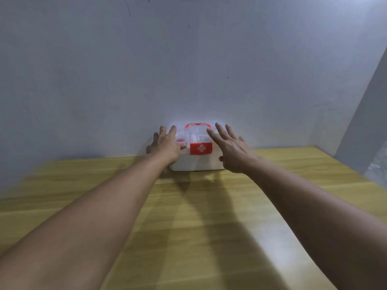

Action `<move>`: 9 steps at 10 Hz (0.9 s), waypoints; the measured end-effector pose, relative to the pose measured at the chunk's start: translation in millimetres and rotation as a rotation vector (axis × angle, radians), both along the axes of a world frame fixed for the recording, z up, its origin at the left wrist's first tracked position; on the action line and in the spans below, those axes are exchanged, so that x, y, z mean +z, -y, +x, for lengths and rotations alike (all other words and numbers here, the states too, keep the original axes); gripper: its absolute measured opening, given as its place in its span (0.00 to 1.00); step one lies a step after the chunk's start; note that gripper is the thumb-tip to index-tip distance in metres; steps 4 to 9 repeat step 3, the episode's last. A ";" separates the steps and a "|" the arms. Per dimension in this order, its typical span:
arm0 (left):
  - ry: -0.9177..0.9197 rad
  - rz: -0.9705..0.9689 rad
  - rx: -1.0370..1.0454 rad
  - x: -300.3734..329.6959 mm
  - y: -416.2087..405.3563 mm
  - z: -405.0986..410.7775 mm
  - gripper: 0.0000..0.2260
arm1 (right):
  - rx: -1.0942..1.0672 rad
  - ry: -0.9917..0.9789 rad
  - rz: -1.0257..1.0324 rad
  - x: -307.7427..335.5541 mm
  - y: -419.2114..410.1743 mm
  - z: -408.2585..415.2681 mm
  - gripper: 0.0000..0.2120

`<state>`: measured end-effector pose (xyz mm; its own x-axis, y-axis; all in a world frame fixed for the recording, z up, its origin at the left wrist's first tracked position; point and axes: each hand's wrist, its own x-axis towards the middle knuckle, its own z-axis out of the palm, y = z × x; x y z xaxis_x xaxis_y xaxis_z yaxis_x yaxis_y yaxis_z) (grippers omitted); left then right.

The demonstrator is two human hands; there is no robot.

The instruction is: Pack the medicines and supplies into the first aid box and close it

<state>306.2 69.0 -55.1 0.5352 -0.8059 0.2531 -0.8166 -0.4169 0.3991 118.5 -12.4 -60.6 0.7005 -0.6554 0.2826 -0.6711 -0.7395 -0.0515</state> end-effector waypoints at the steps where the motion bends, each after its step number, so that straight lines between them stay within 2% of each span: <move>1: 0.063 -0.005 -0.009 -1.7 -8.0 -8.2 0.31 | -0.005 0.046 -0.008 -1.1 -7.5 -6.7 0.46; 3: 0.035 -0.058 -0.073 -9.7 -46.6 -18.5 0.39 | 0.001 0.253 0.057 -5.1 -28.0 -32.2 0.42; 9: 0.035 -0.058 -0.073 -9.7 -46.6 -18.5 0.39 | 0.001 0.253 0.057 -5.1 -28.0 -32.2 0.42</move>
